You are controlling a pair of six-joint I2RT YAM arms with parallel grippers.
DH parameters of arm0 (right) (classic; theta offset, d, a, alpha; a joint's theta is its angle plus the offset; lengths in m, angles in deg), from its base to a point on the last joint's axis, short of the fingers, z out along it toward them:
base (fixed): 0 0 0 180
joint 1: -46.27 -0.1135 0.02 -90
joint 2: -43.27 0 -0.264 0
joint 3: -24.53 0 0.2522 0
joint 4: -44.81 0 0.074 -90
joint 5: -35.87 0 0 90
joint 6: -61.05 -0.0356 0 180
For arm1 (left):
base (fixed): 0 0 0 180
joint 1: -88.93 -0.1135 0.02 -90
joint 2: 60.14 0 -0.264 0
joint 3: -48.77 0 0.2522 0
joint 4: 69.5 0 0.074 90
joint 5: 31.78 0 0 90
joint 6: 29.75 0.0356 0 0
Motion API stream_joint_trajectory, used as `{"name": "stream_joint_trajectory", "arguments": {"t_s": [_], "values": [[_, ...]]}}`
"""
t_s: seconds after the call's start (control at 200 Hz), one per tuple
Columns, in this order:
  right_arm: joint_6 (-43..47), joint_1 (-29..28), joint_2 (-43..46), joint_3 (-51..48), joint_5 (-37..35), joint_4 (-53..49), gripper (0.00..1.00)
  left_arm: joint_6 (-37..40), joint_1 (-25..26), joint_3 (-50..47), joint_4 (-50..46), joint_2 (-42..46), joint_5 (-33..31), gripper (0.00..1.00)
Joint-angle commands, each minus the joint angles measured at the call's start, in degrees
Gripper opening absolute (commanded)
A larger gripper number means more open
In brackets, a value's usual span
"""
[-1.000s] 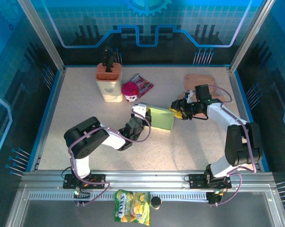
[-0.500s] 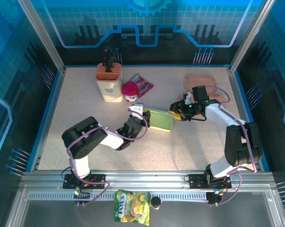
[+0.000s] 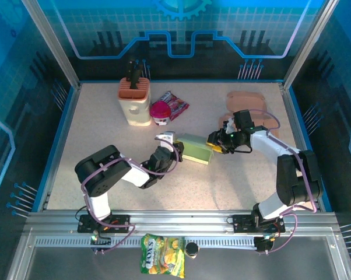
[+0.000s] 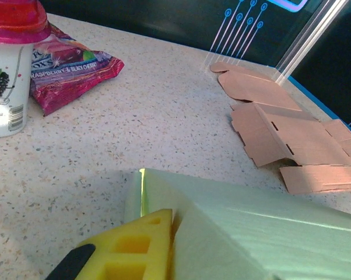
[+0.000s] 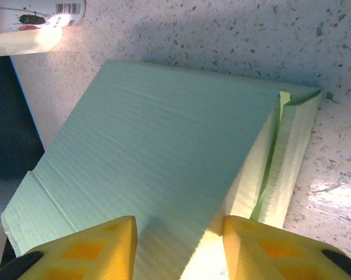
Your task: Fold the paper box
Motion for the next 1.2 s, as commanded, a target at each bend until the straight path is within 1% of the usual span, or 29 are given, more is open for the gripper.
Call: {"name": "stream_joint_trajectory", "arguments": {"t_s": [0.0,0.035,0.095,0.12,0.285,0.45,0.705,0.75,0.82,0.89,0.97,1.061,1.196], "values": [[1.41,-0.92,1.43,-0.63,-1.01,0.11,0.42,-2.58,0.20,-1.76,-0.84,2.90,1.75,0.24],[1.55,-0.99,1.44,-0.63,-1.33,0.01,0.42,-3.00,0.19,-2.26,-1.12,3.60,1.78,0.29],[1.77,-1.16,1.52,-0.48,-1.77,-0.46,0.42,-3.89,0.24,-2.81,-2.52,5.06,1.78,0.42],[1.91,-1.16,1.52,-0.46,-1.97,-0.59,0.42,-4.32,0.20,-2.92,-3.76,5.74,1.85,0.45],[2.51,-1.26,1.26,-0.28,-2.77,-1.22,0.41,-7.64,0.29,-2.05,-13.51,10.07,3.00,0.59],[2.75,-1.48,0.90,-0.37,-3.23,-1.20,0.39,-10.56,0.67,-2.57,-18.97,13.98,5.40,0.70],[3.04,-1.67,0.59,0.04,-3.77,-1.45,0.36,-13.66,0.90,-1.61,-30.88,19.24,12.42,0.72],[3.17,-1.63,0.49,0.07,-3.93,-1.56,0.36,-14.27,0.97,-2.63,-30.82,20.25,13.75,0.73],[3.40,-1.70,0.47,0.16,-4.02,-1.66,0.35,-15.12,0.93,-5.61,-27.21,21.53,16.11,0.74],[3.67,-1.70,0.37,0.31,-3.94,-1.99,0.35,-16.61,0.94,-6.65,-28.99,23.76,17.58,0.74],[4.13,-1.84,0.38,0.42,-4.10,-2.49,0.35,-18.35,1.41,-6.46,-35.27,27.80,17.72,0.74],[4.82,-1.87,0.66,0.59,-4.62,-3.26,0.35,-20.77,1.42,-4.87,-44.52,32.28,17.68,0.74],[6.17,-1.84,1.06,0.89,-5.71,-4.80,0.35,-21.25,1.42,1.48,-60.17,35.85,16.56,0.74]]}}
